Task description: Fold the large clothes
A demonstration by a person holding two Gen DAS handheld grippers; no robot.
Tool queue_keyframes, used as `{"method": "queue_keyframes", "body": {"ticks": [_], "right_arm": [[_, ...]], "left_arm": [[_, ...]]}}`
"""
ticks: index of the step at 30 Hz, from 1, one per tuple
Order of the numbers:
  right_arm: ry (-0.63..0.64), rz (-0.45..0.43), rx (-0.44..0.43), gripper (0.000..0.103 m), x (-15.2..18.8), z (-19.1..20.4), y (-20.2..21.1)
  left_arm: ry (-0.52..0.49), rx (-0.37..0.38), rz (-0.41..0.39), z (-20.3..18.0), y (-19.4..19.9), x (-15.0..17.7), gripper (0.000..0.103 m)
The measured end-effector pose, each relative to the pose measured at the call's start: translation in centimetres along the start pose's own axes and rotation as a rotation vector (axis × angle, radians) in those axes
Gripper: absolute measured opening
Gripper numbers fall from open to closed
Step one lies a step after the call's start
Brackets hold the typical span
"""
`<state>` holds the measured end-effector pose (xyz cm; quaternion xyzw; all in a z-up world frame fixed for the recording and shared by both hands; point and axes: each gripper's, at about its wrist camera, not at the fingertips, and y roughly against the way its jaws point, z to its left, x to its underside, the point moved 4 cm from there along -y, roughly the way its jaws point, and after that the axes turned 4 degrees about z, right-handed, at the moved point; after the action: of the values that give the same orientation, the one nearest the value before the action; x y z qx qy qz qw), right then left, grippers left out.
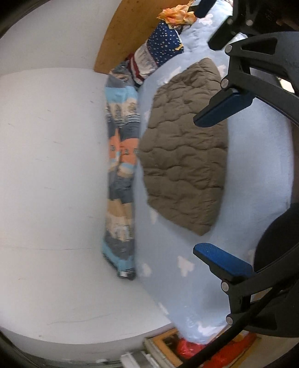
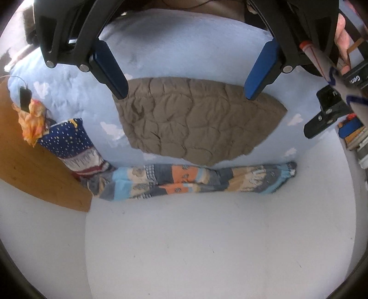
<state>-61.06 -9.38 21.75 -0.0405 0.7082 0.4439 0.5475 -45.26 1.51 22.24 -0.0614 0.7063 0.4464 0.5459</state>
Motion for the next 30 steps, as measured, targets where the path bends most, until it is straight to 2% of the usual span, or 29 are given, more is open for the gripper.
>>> {"method": "queue_keyframes", "body": {"ticks": [1,3,7,10,12,15,23,30], "right_arm": [[-0.003,0.000,0.011,0.102,0.0,0.0,-0.1],[-0.012,0.000,0.025,0.102,0.0,-0.2,-0.5],[-0.022,0.032,0.029,0.102,0.4,-0.6,-2.1],[-0.028,0.051,0.038,0.102,0.8,-0.9,-3.2],[-0.018,0.062,0.046,0.102,1.1,-0.9,-3.9],[-0.008,0.102,0.050,0.102,1.6,-0.7,-5.1],[-0.006,0.118,0.072,0.102,2.3,-1.0,-5.9],[0.005,0.135,0.075,0.102,2.6,-0.8,-6.4]], "left_arm": [[-0.001,-0.002,0.022,0.1,-0.5,0.1,0.100],[-0.014,-0.053,0.070,0.0,-1.4,0.4,0.100],[-0.101,-0.144,0.032,-1.0,-1.8,0.7,0.100],[-0.160,-0.122,0.038,-2.1,-2.3,1.5,0.100],[-0.182,-0.111,0.072,-2.5,-3.2,2.1,0.100],[-0.180,-0.123,0.088,-2.4,-3.9,2.3,0.100],[-0.185,-0.116,0.136,-2.6,-5.4,3.2,0.100],[-0.182,-0.120,0.139,-2.5,-5.5,3.4,0.100]]}}
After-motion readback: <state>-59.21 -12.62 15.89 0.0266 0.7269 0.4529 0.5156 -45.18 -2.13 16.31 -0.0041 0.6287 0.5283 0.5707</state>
